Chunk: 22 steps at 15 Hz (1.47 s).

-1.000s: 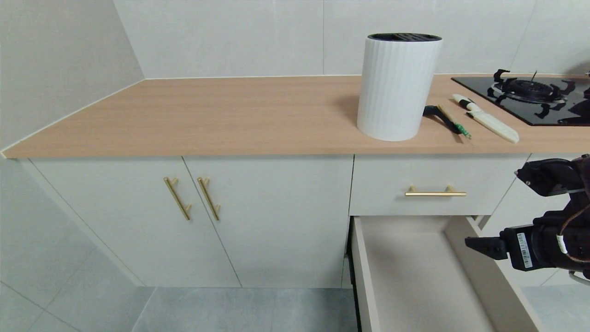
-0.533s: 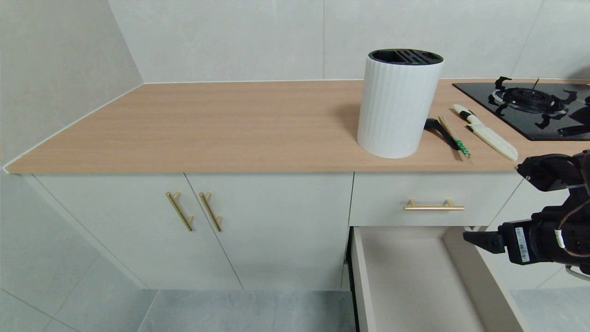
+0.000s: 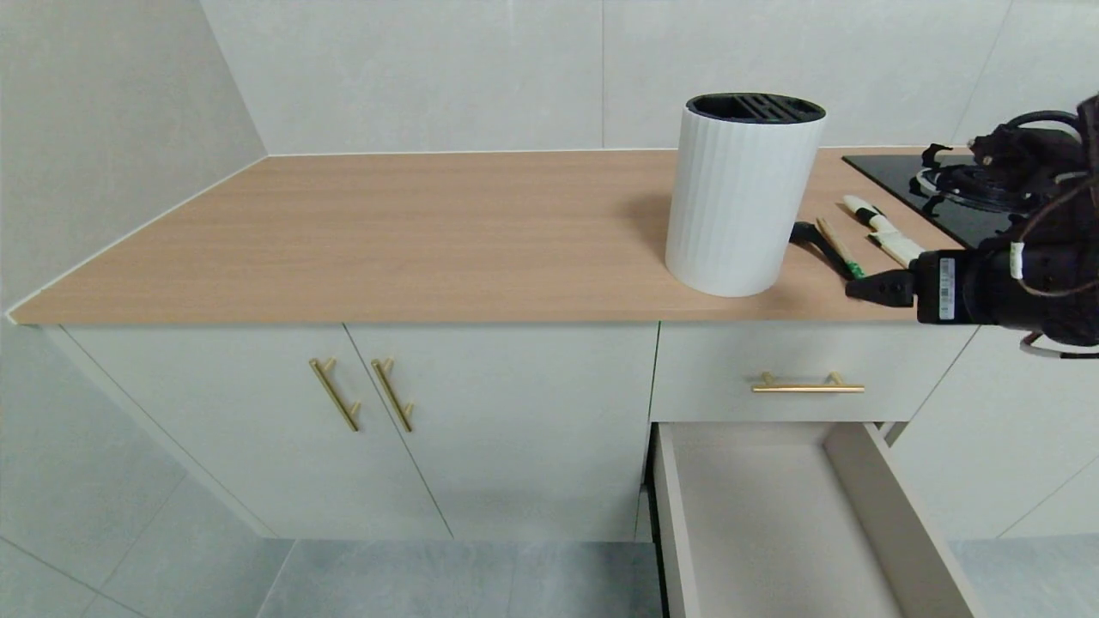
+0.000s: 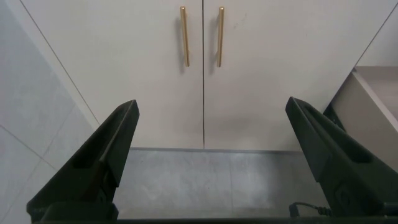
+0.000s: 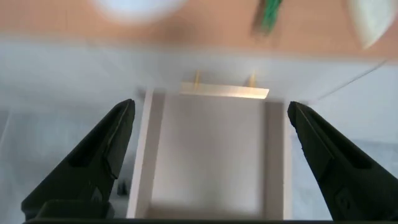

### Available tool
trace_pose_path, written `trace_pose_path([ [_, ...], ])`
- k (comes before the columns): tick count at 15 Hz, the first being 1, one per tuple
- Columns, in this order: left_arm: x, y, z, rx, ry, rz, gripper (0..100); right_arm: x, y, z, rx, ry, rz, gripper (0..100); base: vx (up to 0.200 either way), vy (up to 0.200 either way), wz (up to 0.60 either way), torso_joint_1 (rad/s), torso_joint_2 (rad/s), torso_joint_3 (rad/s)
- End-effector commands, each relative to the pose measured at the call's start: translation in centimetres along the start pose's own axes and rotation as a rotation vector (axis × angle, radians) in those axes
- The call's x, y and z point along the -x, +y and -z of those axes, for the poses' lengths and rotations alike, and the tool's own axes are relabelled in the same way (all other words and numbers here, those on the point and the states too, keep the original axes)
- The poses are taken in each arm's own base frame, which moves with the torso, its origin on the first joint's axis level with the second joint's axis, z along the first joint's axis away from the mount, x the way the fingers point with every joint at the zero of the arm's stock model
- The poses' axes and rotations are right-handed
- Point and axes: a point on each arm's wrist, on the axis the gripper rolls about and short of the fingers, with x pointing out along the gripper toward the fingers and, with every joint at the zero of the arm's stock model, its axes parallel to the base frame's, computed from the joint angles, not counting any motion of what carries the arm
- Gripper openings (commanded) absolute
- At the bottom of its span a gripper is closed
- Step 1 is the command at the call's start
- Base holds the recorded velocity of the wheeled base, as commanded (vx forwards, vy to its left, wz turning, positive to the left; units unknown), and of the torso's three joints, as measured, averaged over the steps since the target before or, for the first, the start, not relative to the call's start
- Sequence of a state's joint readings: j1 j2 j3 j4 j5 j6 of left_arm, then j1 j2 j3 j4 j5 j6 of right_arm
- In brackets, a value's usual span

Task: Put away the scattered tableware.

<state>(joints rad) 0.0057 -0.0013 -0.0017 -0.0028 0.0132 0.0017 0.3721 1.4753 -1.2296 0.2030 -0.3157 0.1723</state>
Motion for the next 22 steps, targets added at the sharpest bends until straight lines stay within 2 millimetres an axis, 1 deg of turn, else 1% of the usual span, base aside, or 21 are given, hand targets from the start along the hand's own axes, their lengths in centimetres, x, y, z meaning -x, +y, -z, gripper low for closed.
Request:
trace_pose_path([
  [1, 0.0, 0.0, 0.0, 0.000, 0.001, -0.001, 100, -5.5, -0.1, -1.0, -0.078, 0.047, 0.106, 100, 0.000, 0.000, 0.00, 0.000, 0.00, 0.000],
  [2, 0.0, 0.0, 0.0, 0.000, 0.001, -0.001, 100, -6.9, -0.5, -0.7, -0.092, 0.068, 0.141, 100, 0.000, 0.000, 0.00, 0.000, 0.00, 0.000],
  [4, 0.0, 0.0, 0.0, 0.000, 0.001, -0.001, 100, -8.7, -2.0, -0.6, -0.112, 0.077, 0.187, 100, 0.000, 0.000, 0.00, 0.000, 0.00, 0.000],
  [5, 0.0, 0.0, 0.0, 0.000, 0.001, -0.001, 100, -8.8, -2.0, -0.6, -0.113, 0.075, 0.187, 100, 0.000, 0.000, 0.00, 0.000, 0.00, 0.000],
  [6, 0.0, 0.0, 0.0, 0.000, 0.001, -0.001, 100, -9.7, -2.0, -0.7, -0.125, 0.039, 0.189, 100, 0.000, 0.000, 0.00, 0.000, 0.00, 0.000],
  [9, 0.0, 0.0, 0.0, 0.000, 0.001, -0.001, 100, -10.1, -2.0, -0.6, -0.127, 0.037, 0.190, 100, 0.000, 0.000, 0.00, 0.000, 0.00, 0.000],
  [14, 0.0, 0.0, 0.0, 0.000, 0.001, -0.001, 100, -11.5, -1.8, -0.1, -0.131, 0.036, 0.190, 100, 0.000, 0.000, 0.00, 0.000, 0.00, 0.000],
  [19, 0.0, 0.0, 0.0, 0.000, 0.001, -0.001, 100, -11.7, -1.7, -0.1, -0.131, 0.033, 0.190, 100, 0.000, 0.000, 0.00, 0.000, 0.00, 0.000],
  [20, 0.0, 0.0, 0.0, 0.000, 0.001, -0.001, 100, -11.7, -1.7, -0.1, -0.132, 0.031, 0.191, 0, 0.000, 0.000, 0.00, 0.000, 0.00, 0.000],
  [22, 0.0, 0.0, 0.0, 0.000, 0.001, -0.001, 100, -11.7, -1.7, -0.1, -0.132, 0.033, 0.189, 0, 0.000, 0.000, 0.00, 0.000, 0.00, 0.000],
])
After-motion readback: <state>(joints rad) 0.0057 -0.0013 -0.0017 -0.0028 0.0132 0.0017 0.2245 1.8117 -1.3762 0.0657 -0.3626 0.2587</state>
